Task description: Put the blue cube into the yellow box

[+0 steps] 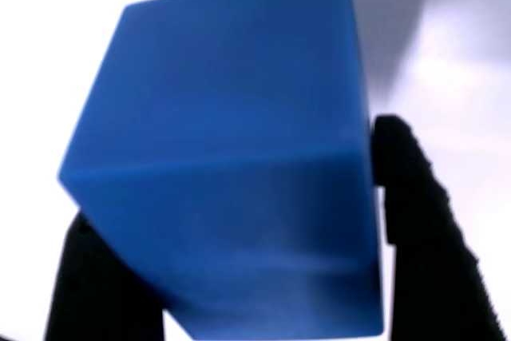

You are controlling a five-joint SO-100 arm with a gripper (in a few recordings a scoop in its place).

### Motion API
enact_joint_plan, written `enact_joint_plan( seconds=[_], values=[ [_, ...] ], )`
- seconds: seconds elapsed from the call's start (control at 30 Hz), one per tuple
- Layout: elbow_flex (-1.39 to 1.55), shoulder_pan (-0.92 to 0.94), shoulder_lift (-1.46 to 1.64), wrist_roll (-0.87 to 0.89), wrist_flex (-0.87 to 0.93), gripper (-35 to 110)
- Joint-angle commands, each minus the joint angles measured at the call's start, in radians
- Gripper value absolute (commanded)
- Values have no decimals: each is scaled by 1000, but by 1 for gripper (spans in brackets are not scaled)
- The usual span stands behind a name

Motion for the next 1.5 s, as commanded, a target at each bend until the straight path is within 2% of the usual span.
enact_joint_plan(
  seconds=[0.0, 0.33, 0.63, 0.77, 1.0, 1.2, 1.47],
  values=[
    [-55, 114, 385, -84, 12, 2],
    [104, 574, 690, -319, -67, 2],
    [357, 1081, 834, -520, -393, 4],
    [440, 1295, 874, -566, -482, 4],
    [456, 1640, 937, -586, -367, 4],
    [499, 1917, 994, -592, -341, 4],
    [692, 2145, 1089, -611, -321, 4]
  ],
)
